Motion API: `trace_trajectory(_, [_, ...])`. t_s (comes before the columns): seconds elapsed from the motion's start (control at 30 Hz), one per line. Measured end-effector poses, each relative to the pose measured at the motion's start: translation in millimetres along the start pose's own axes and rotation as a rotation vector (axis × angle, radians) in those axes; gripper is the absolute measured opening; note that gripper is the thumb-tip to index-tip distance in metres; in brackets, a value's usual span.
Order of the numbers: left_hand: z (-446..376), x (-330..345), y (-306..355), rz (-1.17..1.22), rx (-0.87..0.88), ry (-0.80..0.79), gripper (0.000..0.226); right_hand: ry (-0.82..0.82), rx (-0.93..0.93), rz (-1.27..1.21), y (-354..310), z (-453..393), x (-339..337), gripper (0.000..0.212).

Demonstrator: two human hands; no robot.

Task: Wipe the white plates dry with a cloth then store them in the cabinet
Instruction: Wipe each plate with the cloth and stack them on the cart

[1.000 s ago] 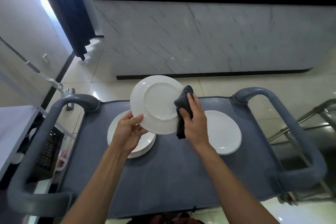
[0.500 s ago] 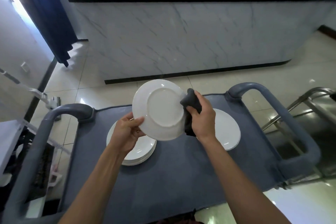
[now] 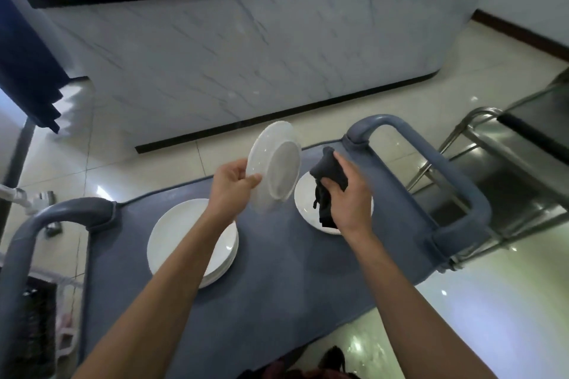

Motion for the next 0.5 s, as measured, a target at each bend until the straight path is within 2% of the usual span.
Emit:
trace_trajectory(0.27, [4,90,4,-0.721,0.330,-0.158,0.022,0.032,0.009,0.024,27,-11,-59,0.055])
trace_trajectory(0.4, [15,123,5,-0.886,0.387,-0.157,0.026,0.041,-0.014,0.044,42,-17,-84,0.054])
trace_trajectory(0.5, [23,143,2,-0.995,0.410,-0.169,0.042,0.048,-0.028,0.051,53,-20,-100,0.054])
Point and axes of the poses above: each hand's wrist, its own z-axis away from the middle knuckle, its own x-axis out of the palm, y = z × x, the point moved 3 cm from there along -z, towards the middle knuckle, and after that the axes turned 6 degrees about y, right-handed, at the moved point
